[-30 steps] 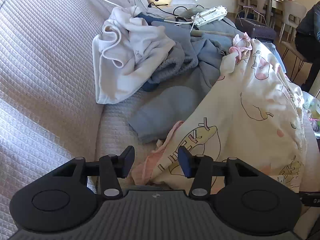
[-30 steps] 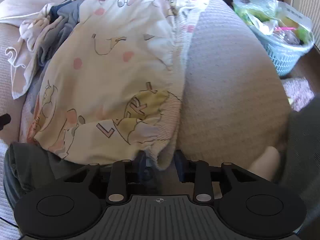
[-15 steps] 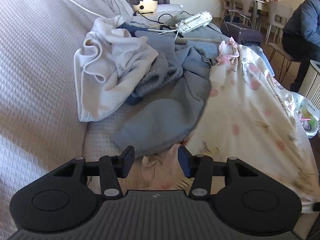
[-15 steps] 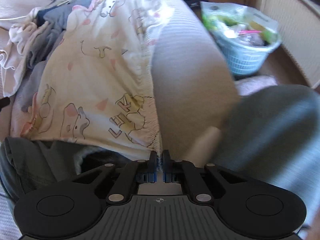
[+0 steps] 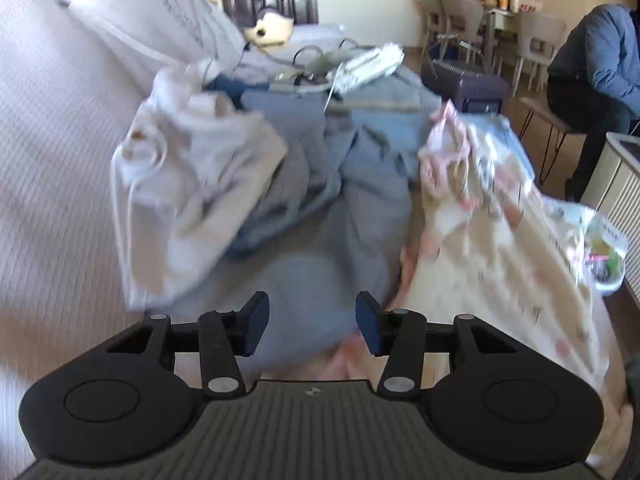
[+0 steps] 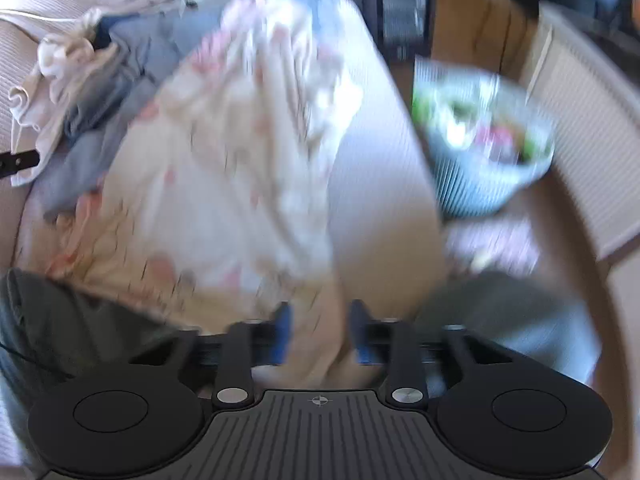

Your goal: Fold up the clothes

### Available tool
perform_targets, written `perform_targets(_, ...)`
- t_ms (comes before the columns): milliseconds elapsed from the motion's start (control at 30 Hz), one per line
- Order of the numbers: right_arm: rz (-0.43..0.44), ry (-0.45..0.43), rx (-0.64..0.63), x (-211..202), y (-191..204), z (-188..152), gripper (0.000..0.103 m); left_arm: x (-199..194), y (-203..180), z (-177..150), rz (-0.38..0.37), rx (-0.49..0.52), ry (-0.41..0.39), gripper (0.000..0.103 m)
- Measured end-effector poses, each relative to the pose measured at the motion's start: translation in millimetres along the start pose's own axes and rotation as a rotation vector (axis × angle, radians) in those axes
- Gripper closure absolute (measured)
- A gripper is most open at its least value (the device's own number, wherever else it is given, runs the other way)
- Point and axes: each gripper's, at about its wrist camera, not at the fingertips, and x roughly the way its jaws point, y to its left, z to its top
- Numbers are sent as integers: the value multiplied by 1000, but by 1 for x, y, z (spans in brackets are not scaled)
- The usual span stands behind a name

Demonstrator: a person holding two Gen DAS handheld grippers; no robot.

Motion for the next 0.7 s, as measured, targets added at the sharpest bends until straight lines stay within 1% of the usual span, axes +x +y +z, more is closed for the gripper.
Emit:
perform_targets(67,-5,-85,-39,-7,-7,17,63,9,-8,16,-19,21,-24,58)
perform_targets(133,7,-148,-43,-4,-18,35,64,21,-19,33,-51,36,-45,58)
perform_targets(267,77,-198,-40,23,-37,70,64,51,-44,67,-133,47,-64,58)
perform_targets(367,125,-213,-48,48,-47,97,64,74,-65,92,-176,68,-79,58)
perform_targets(433,152,-219,-66,66,-52,114,64,91,-81,110,-181,84,-80,58)
perform_targets(533,168,-219,-91,89,-58,134,64,117,-101,135,-200,97,-79,57)
perform_targets(700,221,-152,-100,123,-71,156,65,160,-132,167,-228,121,-51,56)
